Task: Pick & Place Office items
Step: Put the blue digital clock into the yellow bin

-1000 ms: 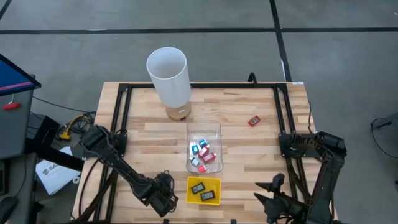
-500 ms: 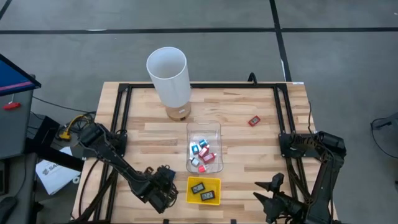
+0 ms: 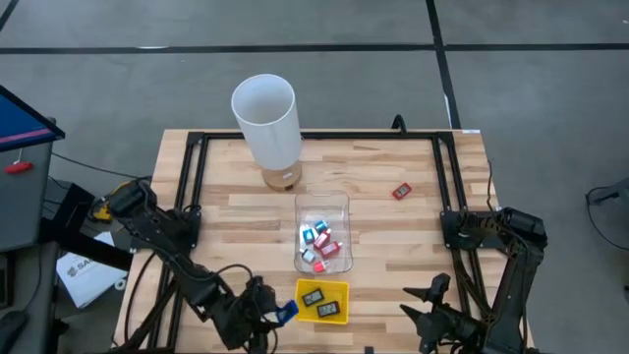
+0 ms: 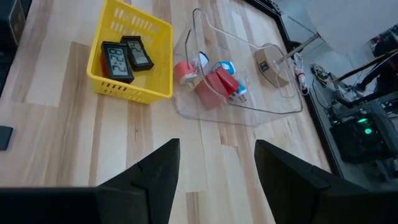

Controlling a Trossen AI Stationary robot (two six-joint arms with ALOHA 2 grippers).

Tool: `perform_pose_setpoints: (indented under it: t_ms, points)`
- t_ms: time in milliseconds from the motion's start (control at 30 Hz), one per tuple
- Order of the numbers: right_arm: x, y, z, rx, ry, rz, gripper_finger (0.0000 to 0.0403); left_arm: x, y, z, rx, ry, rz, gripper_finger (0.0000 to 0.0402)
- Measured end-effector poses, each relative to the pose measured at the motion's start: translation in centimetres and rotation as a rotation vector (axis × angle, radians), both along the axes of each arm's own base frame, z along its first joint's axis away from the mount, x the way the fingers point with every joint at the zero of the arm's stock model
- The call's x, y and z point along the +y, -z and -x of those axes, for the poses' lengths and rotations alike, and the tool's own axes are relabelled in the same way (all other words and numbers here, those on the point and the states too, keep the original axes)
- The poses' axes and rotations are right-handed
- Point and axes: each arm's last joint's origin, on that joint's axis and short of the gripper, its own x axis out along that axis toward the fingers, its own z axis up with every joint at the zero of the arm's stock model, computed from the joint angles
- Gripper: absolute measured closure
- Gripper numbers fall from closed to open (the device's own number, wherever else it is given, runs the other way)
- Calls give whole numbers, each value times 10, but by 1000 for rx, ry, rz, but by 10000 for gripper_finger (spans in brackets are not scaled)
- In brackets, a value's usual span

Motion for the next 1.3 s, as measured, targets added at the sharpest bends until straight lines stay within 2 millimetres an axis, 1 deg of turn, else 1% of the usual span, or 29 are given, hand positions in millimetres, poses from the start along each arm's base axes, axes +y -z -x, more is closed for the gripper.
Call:
perform_pose_setpoints:
  t_ms: [67, 200, 367, 467, 600, 1133, 1200, 1300]
  points:
    - [0, 0, 0, -6, 7, -10, 202, 2, 2, -8, -34, 27, -43, 239]
    - [0, 0, 0, -15, 19, -25, 202, 12, 11, -29, -71, 53, -153, 239]
    - [0, 0, 0, -22, 31, -41, 202, 29, 28, -49, -10, 86, -221, 239]
    - [0, 0, 0, -26, 38, -50, 202, 32, 29, -58, -6, 105, -228, 239]
    - [0, 0, 0, -28, 38, -55, 202, 32, 30, -63, -1, 143, -215, 239]
    - [0, 0, 0, -31, 44, -62, 202, 30, 28, -63, -15, 148, -209, 231]
    - [0, 0, 0, -31, 44, -62, 202, 29, 28, -63, -25, 165, -224, 226]
    - [0, 0, 0, -31, 43, -61, 202, 27, 25, -64, -60, 178, -221, 209]
